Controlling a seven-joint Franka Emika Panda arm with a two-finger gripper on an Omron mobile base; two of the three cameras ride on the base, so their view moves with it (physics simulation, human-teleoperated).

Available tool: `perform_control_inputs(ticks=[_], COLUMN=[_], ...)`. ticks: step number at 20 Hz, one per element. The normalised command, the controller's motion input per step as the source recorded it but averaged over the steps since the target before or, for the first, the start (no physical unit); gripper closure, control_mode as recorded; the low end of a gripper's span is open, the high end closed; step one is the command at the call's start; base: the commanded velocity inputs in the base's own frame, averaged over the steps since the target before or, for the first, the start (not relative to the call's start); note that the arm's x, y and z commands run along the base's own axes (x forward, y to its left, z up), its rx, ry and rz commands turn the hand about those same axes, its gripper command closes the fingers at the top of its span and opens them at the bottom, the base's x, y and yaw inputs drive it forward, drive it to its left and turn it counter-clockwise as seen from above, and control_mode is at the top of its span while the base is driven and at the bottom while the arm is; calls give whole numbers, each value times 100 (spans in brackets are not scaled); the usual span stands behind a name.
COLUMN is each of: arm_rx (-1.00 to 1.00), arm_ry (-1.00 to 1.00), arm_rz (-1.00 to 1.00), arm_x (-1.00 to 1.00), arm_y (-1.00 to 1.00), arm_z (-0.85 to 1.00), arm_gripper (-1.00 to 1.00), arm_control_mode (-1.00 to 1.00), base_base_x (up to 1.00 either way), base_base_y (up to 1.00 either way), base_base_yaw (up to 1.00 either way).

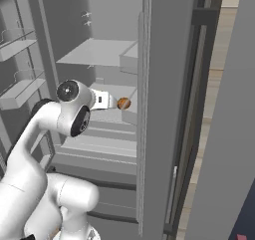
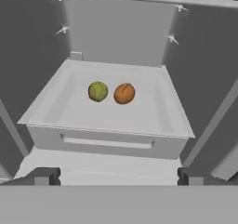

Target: Move the chicken breast and apple from the top shelf to the second highest shelf to make space. Then, place the pitcher from the counter on the cleared top shelf.

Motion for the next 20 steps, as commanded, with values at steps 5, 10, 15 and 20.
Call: perform_control_inputs(ticks=[5,10,15,20], arm_rx=[0,0,0,0], arm_ry=[6,0,0,0], arm_rz=[-5,0,0,0], arm_x=[-85,-90,-68,-26], arm_y=[0,5,20,11], arm_z=[21,-3,0,34], arm_gripper=[-100,-100,-100,-100], arm_control_mode=[-100,-100,-100,-100], base_base_x=[0,0,0,0], base_base_y=[0,0,0,0], base_base_yaw=[0,0,0,0])
